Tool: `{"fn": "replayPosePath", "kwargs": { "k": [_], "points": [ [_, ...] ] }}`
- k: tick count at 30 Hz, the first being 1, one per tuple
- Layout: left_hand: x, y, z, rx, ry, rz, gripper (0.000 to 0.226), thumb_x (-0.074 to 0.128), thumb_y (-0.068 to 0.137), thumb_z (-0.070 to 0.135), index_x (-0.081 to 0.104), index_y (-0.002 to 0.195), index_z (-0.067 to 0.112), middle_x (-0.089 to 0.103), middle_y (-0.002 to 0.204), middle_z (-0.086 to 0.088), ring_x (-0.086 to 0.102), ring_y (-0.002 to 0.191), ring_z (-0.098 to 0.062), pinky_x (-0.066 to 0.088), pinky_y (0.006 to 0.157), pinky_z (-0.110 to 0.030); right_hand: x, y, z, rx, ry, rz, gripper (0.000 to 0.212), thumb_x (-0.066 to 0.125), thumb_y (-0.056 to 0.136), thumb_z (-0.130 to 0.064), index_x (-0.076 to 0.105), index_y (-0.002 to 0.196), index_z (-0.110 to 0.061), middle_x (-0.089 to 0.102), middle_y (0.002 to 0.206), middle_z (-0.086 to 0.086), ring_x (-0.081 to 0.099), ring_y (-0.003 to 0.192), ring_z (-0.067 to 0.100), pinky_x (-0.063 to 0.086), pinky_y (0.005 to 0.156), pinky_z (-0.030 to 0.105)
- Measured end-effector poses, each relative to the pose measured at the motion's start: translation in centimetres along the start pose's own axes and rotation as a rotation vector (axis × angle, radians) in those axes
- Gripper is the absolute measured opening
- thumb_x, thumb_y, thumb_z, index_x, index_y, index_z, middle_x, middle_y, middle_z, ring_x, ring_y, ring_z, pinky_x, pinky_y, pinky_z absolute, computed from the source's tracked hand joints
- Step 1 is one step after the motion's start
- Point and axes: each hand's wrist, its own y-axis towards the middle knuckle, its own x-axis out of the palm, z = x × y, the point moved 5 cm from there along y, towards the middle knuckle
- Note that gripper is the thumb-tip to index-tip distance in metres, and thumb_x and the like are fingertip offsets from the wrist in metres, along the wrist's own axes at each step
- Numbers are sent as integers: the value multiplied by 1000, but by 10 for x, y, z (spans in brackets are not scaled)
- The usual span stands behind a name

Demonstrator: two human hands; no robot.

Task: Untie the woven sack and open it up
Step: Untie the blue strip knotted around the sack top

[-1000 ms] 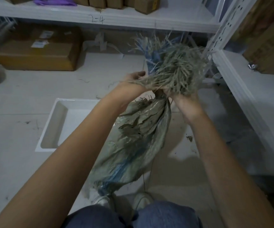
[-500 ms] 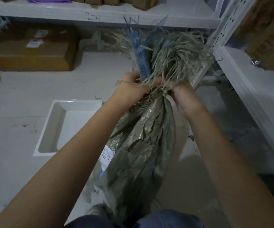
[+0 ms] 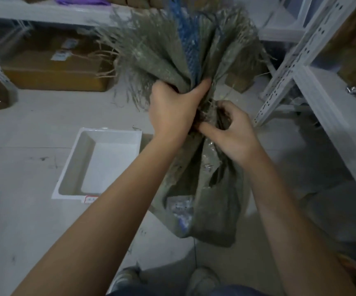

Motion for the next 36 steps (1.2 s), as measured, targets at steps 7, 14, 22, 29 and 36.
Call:
{"fn": "replayPosePath", "kwargs": {
  "k": [7,14,22,29,36],
  "points": [
    [16,-9,-35,-147,-47,-273,25,78,72,32,58,86,28,62,82,18,62,81,-1,57,82,-26,3,-2,41,206,-13,-75,17,49,90,-11,55,79,0,49,77,13,51,73,20,37,65,27],
    [9,-3,-102,-240,252,-241,59,68,64,66,52,64,9,55,57,-2,56,55,-19,47,57,-30,20,-16,80,294,-107,-126,18,61,85,-21,64,101,-13,59,94,-4,55,88,8,40,77,22],
    [11,-13,-115,-254,519,-338,66,60,64,73,41,53,11,45,48,-2,47,46,-22,36,50,-28,29,-31,68,-103,-212,-20,31,77,70,-37,67,98,-29,64,102,-4,62,98,11,49,87,22],
    [9,-24,-116,-308,240,-484,44,58,85,49,51,69,9,47,60,-11,46,47,-11,37,44,-17,28,-32,74,-45,-184,112,20,77,75,-12,74,95,-16,64,91,-4,64,89,11,50,86,16],
    [-1,-55,-114,49,-18,-555,17,54,90,-2,59,91,13,59,82,6,59,76,0,48,72,-14,24,-37,77,0,-62,204,22,79,72,-9,67,83,-24,68,86,-2,66,85,11,51,79,15]
  ]
}}
